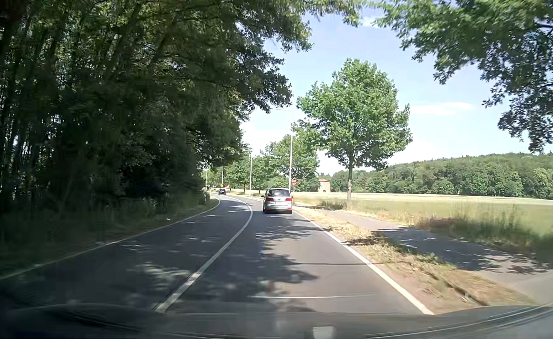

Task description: Follow the waypoints while adhering to traffic rules and regulations

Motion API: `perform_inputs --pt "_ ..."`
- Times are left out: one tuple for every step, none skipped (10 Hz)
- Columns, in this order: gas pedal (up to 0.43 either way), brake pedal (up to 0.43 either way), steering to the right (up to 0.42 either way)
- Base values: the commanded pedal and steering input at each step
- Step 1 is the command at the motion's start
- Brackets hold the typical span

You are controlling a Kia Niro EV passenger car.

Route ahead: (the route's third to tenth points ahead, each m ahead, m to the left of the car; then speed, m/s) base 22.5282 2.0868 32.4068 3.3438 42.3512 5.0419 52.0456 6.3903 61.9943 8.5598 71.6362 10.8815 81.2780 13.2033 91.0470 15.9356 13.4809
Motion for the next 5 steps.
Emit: perform_inputs --pt "0.087 0.030 -0.015" --pt "0.087 0.030 -0.016" --pt "0.087 0.030 -0.015" --pt "0.087 0.030 -0.016" --pt "0.087 0.030 -0.015"
